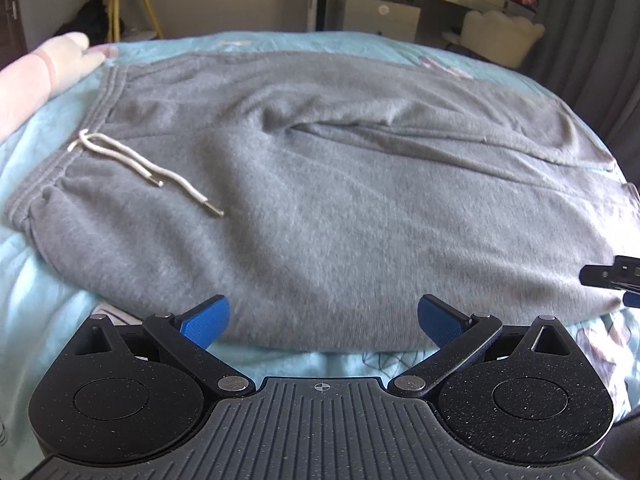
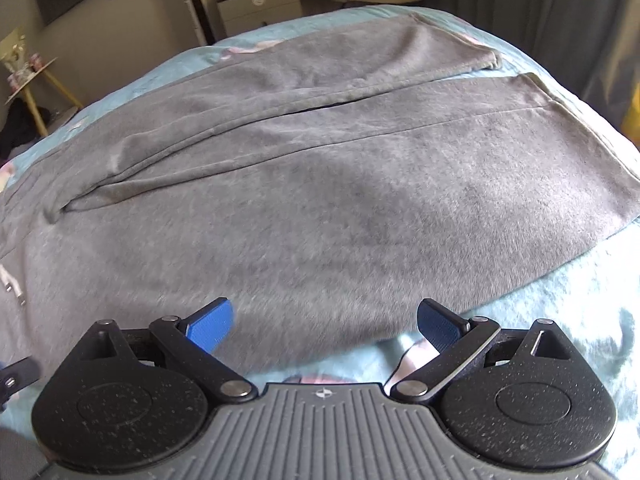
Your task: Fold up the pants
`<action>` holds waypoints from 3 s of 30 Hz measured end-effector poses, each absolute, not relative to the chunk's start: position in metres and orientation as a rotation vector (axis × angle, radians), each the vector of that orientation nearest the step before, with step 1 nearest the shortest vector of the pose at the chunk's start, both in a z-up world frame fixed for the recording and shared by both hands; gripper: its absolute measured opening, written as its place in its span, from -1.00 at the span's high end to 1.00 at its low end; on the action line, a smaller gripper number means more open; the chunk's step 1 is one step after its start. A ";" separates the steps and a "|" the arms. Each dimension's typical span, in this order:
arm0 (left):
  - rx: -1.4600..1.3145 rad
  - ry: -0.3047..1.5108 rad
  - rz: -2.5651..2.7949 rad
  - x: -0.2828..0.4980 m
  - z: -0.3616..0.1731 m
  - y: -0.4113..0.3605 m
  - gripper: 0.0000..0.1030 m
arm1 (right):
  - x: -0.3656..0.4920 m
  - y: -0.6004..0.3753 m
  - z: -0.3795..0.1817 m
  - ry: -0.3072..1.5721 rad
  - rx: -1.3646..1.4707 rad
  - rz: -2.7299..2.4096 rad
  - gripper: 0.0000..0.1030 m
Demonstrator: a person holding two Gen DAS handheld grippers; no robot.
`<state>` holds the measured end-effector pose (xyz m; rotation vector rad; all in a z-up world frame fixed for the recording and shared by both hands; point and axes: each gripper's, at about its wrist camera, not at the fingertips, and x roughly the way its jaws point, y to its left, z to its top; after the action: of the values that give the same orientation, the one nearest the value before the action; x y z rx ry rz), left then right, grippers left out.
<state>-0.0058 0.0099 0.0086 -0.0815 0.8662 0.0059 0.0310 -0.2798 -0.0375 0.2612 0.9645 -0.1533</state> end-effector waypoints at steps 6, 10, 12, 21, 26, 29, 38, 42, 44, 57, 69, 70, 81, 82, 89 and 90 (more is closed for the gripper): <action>-0.140 0.839 -0.005 0.000 0.018 0.019 -1.00 | 0.052 -0.284 -0.062 1.017 0.255 -0.182 -0.93; -0.274 0.785 0.059 0.025 0.031 0.045 -1.00 | 0.056 -0.291 -0.064 1.047 0.292 -0.162 -0.93; -0.308 0.745 0.124 0.046 0.038 0.059 -1.00 | 0.066 -0.293 -0.060 1.126 0.271 -0.137 -0.93; -0.380 0.700 0.359 0.120 0.000 0.114 -1.00 | 0.219 -0.351 0.017 0.907 0.517 -0.159 -0.93; -0.369 0.626 0.418 0.105 -0.019 0.132 -1.00 | 0.354 -0.369 -0.001 0.868 0.579 -0.365 -0.53; -0.388 0.543 0.457 0.099 -0.021 0.140 -1.00 | 0.411 -0.370 -0.011 0.809 0.569 -0.446 -0.52; -0.349 0.583 0.438 0.116 -0.043 0.139 -1.00 | 0.486 -0.375 -0.047 0.838 0.467 -0.658 -0.52; -0.307 0.578 0.436 0.117 -0.049 0.133 -1.00 | 0.470 -0.377 -0.052 0.799 0.435 -0.671 0.07; -0.297 0.585 0.431 0.117 -0.050 0.132 -1.00 | 0.457 -0.384 -0.048 0.778 0.472 -0.631 0.67; -0.296 0.613 0.397 0.115 -0.048 0.132 -1.00 | 0.140 -0.378 -0.032 0.447 0.502 -0.630 0.95; -0.391 0.555 0.208 0.165 0.040 0.127 -1.00 | 0.159 -0.452 -0.092 0.368 1.088 -0.286 0.24; -0.419 0.558 0.183 0.180 0.045 0.127 -1.00 | 0.166 -0.454 -0.098 0.391 1.102 -0.290 0.24; -0.643 0.722 0.091 0.316 0.012 0.119 -0.64 | 0.189 -0.474 -0.122 0.345 1.255 -0.217 0.41; -0.663 0.748 0.087 0.325 0.005 0.118 -0.61 | 0.190 -0.475 -0.124 0.339 1.265 -0.212 0.43; -0.803 0.821 0.116 0.365 -0.023 0.128 -0.24 | 0.187 -0.470 -0.130 0.300 1.237 -0.226 0.74; -0.811 0.820 0.121 0.369 -0.025 0.129 -0.20 | 0.185 -0.471 -0.131 0.289 1.249 -0.222 0.74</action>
<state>0.3690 0.1286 -0.0247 -0.8112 0.8200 0.1214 0.1855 -0.4708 -0.1310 1.2490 0.2890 -0.2222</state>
